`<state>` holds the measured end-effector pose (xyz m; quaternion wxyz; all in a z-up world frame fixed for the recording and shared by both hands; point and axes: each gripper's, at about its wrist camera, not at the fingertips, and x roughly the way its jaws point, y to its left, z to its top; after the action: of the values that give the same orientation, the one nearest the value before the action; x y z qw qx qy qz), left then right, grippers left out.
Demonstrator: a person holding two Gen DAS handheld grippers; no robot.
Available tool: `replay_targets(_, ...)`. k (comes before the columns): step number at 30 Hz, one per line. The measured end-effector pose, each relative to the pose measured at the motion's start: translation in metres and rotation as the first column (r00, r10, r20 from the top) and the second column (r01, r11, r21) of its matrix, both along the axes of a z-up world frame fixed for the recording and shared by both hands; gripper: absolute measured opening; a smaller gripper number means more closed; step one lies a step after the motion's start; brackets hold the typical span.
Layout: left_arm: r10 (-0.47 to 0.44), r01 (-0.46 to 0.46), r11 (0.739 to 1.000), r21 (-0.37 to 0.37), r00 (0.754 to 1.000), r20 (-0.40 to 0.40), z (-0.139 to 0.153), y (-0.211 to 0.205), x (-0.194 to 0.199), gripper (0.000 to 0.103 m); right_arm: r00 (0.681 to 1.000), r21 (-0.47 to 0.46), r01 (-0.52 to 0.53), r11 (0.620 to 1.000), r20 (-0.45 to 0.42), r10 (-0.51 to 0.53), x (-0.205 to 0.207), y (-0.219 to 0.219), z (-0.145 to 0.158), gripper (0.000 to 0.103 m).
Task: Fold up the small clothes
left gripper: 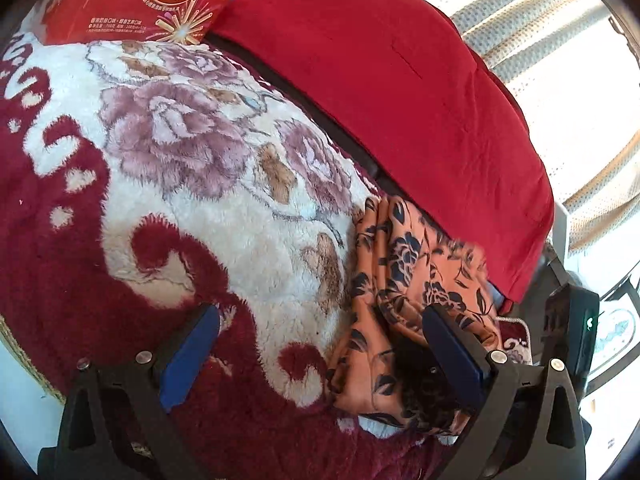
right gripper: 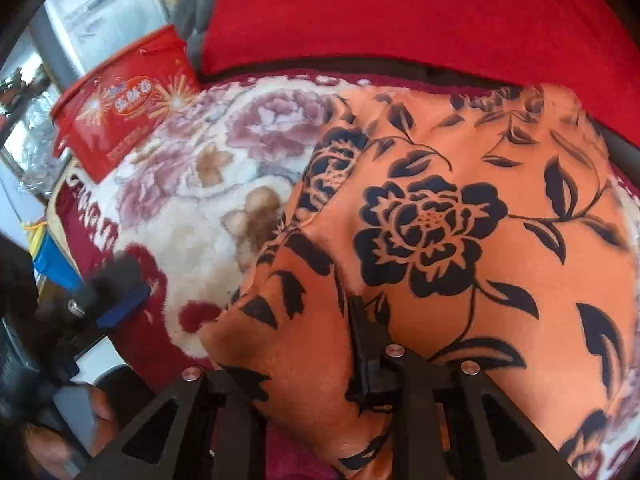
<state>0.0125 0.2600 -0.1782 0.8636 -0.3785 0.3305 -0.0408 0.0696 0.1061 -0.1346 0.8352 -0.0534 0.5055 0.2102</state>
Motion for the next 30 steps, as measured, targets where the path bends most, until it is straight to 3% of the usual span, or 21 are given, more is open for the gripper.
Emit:
replay_targets(1,-0.006,0.006,1.0,0.003,1.0,0.003,0.001,-0.001,-0.001,0.101,1.0,0.042,-0.007,0.999,0.019,0.006,-0.005,-0.003,0.009,0.037)
replay_targets(2,-0.012,0.012,1.0,0.003,1.0,0.003,0.002,-0.001,-0.002,0.101,1.0,0.079,-0.016,0.997,0.006,0.016,-0.006,-0.007,0.014,0.073)
replay_targets(3,-0.018,0.018,1.0,0.001,1.0,-0.003,0.003,-0.002,-0.001,0.101,1.0,0.114,-0.027,0.993,-0.001,0.028,-0.008,-0.01,0.019,0.102)
replay_targets(5,-0.047,0.047,0.999,0.01,0.999,0.002,0.012,-0.008,0.0,0.101,0.999,0.135,-0.03,0.99,0.042,0.024,-0.018,-0.019,0.034,0.103)
replay_targets(10,-0.147,0.146,0.989,0.017,0.987,0.066,0.045,-0.036,0.001,0.101,0.997,0.256,0.05,0.965,0.038,-0.062,-0.035,-0.062,0.044,0.103)
replay_targets(14,-0.212,0.213,0.975,0.064,0.977,-0.015,0.04,-0.064,0.02,0.099,0.99,0.313,0.119,0.942,0.037,-0.138,-0.047,-0.102,0.054,0.103)
replay_targets(17,-0.235,0.237,0.971,0.041,0.971,-0.045,0.038,-0.076,0.024,0.089,0.985,0.333,0.149,0.931,0.033,-0.169,-0.053,-0.126,0.057,0.103)
replay_targets(21,-0.248,0.25,0.965,0.08,0.968,-0.039,0.046,-0.089,0.02,0.089,0.982,0.362,0.169,0.917,0.019,-0.188,-0.057,-0.143,0.055,0.103)
replay_targets(24,-0.238,0.246,0.965,0.088,0.967,-0.091,0.036,-0.093,0.025,0.089,0.981,0.386,0.171,0.907,0.015,-0.192,-0.055,-0.147,0.053,0.103)
replay_targets(26,-0.239,0.246,0.969,0.035,0.962,-0.132,0.025,-0.09,0.031,0.071,0.981,0.399,0.17,0.901,0.015,-0.192,-0.054,-0.148,0.052,0.103)
replay_targets(28,-0.259,0.265,0.964,0.01,0.949,-0.179,0.018,-0.089,0.038,0.013,0.981,0.41,0.174,0.895,0.011,-0.196,-0.053,-0.152,0.051,0.103)
replay_targets(30,-0.26,0.269,0.963,0.033,0.95,-0.172,0.025,-0.089,0.038,0.011,0.979,0.416,0.184,0.89,0.004,-0.204,-0.052,-0.156,0.05,0.103)
